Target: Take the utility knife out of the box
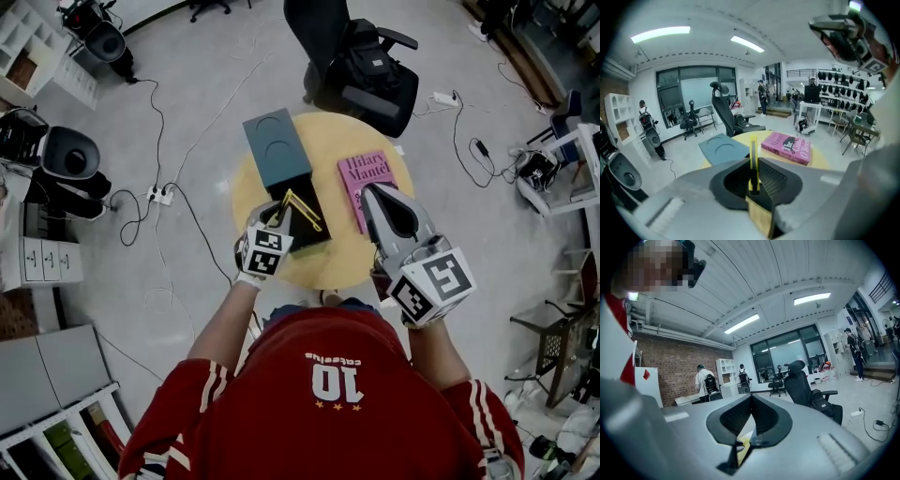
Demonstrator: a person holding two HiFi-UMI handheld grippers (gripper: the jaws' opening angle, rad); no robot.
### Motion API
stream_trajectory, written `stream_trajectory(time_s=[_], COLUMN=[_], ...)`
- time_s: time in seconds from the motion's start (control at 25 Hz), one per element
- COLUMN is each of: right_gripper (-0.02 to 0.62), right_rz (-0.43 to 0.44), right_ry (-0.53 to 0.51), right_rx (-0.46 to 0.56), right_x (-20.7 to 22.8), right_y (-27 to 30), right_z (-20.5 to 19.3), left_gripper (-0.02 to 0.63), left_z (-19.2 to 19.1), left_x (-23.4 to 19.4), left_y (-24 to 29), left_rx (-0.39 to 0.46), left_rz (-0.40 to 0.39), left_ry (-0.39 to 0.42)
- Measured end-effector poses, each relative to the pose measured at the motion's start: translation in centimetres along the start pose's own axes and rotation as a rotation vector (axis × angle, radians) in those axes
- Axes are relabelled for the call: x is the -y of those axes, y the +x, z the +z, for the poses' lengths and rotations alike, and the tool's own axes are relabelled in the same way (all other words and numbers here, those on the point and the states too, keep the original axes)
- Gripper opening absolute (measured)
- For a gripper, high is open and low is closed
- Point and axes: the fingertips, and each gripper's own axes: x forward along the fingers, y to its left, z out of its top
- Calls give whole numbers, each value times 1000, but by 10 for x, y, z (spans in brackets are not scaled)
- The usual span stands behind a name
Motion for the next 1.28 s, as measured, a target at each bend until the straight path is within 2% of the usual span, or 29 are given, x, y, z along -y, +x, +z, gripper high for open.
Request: stream_trajectory(time_s=[0.32,0.48,0.64,0.88,1.0,1.28], right_gripper=[-11,-11,-11,-11,-11,-11], right_rz=[30,45,56,65,70,103], right_ry=[-35,-44,-52,-65,-73,-123], right_rx=[20,28,33,33,30,-26], right_x=[-30,-42,-51,-57,-61,-66], right_y=[-1,0,1,4,7,17], right_z=[9,11,13,15,14,-2], left_gripper=[60,60,60,60,60,60], left_z=[75,104,129,161,173,180], left_x=[-12,-11,-15,-27,-29,-26], left_y=[-102,-153,-204,-255,-273,-286], left_rx=[331,445,548,602,644,670], left_rz=[-6,-30,-9,46,50,51], left_ry=[10,3,6,21,0,-7])
